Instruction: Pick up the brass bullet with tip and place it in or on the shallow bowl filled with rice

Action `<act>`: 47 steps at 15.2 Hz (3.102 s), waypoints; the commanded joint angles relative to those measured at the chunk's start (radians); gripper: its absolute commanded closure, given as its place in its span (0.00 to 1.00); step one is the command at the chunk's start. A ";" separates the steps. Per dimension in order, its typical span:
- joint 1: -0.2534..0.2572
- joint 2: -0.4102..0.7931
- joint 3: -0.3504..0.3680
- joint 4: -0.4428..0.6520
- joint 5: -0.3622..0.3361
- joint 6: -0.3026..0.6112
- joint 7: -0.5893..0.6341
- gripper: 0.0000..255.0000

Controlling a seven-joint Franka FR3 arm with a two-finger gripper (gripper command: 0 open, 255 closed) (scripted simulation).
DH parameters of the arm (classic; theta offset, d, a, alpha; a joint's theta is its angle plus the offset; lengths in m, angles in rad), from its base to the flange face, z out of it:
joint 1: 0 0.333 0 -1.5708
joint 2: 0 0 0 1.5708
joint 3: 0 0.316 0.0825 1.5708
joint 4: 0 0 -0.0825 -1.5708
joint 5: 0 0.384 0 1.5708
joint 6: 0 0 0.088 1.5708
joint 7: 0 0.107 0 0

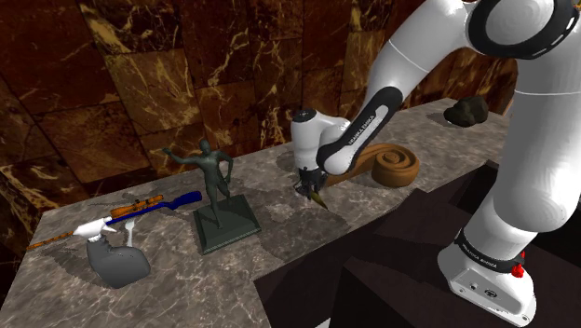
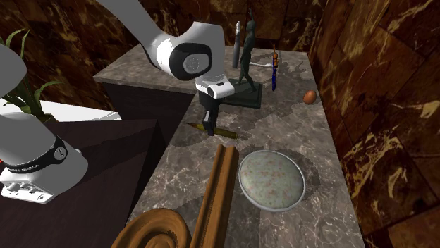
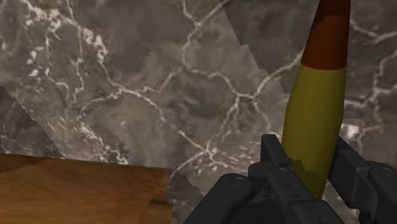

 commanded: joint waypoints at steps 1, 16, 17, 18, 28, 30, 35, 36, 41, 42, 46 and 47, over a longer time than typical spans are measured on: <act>-0.006 -0.025 0.011 0.000 0.022 -0.022 -0.017 1.00; -0.032 -0.202 0.058 0.013 0.165 -0.188 -0.137 1.00; -0.033 -0.212 0.059 0.016 0.173 -0.200 -0.144 1.00; -0.033 -0.223 0.060 0.019 0.181 -0.212 -0.151 1.00; -0.069 -0.246 0.031 0.096 0.206 -0.296 -0.249 1.00; -0.091 -0.215 0.009 0.135 0.194 -0.300 -0.286 1.00; -0.141 -0.128 -0.039 0.252 0.171 -0.317 -0.377 1.00; -0.151 -0.109 -0.047 0.279 0.167 -0.322 -0.395 1.00; -0.195 -0.003 -0.085 0.431 0.154 -0.357 -0.483 1.00; -0.203 0.020 -0.091 0.466 0.153 -0.365 -0.501 1.00; -0.227 0.107 -0.112 0.583 0.147 -0.389 -0.553 1.00; -0.227 0.113 -0.113 0.579 0.144 -0.378 -0.550 1.00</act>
